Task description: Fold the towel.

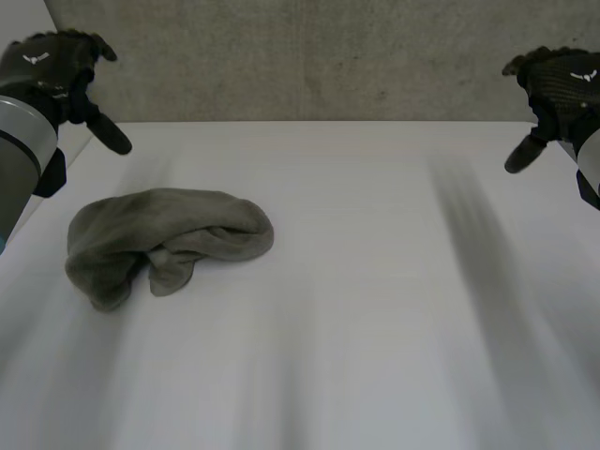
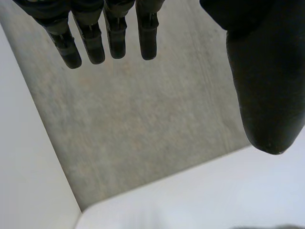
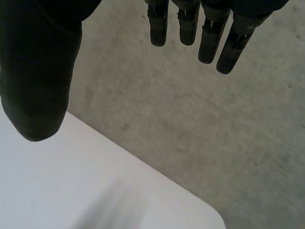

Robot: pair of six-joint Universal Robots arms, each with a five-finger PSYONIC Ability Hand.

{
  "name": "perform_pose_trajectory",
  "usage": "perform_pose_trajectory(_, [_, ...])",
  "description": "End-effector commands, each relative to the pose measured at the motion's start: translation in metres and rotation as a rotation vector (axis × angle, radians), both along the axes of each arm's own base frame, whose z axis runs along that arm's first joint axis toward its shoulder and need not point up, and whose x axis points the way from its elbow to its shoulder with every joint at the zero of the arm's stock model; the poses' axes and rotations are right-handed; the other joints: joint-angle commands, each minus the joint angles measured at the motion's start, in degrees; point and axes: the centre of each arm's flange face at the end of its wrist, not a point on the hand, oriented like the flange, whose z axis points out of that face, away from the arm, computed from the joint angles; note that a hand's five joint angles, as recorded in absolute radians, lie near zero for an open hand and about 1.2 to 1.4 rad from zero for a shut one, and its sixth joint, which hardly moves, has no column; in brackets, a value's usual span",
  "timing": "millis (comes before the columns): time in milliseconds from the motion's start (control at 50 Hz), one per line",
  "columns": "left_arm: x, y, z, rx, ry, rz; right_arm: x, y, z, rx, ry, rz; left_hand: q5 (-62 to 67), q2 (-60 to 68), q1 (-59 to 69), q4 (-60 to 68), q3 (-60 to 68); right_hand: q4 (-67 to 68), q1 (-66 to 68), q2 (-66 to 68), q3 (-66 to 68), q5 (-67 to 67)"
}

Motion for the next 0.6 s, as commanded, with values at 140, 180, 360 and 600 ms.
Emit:
perform_pose_trajectory(140, [-0.008,0.007,-0.013,0.067,-0.011,-0.057,0.006,0.006,0.009,0.052,-0.066,0.087,0.3,-1.3,-1.6,-3.4,-3.0,-4.4,-3.2,-4.5,-2.5,-3.6])
perform_pose_trajectory(180, [-0.014,0.01,-0.012,0.045,-0.008,-0.077,0.006,0.006,0.009,0.053,-0.064,0.09,0.6,-1.0,-1.2,-3.4,-3.0,-4.4,-3.2,-4.5,-2.5,-3.6])
perform_pose_trajectory(360, [-0.023,0.014,-0.011,0.012,-0.006,-0.103,0.005,0.006,0.01,0.05,-0.064,0.09,0.6,-1.0,-1.2,-3.4,-3.0,-4.4,-3.2,-4.5,-2.5,-3.6])
perform_pose_trajectory(600, [-0.022,0.01,-0.017,0.017,-0.012,-0.097,0.006,0.008,0.005,0.065,-0.055,0.098,-0.4,-2.0,-2.3,-3.4,-3.0,-4.4,-3.2,-4.5,-2.5,-3.6])
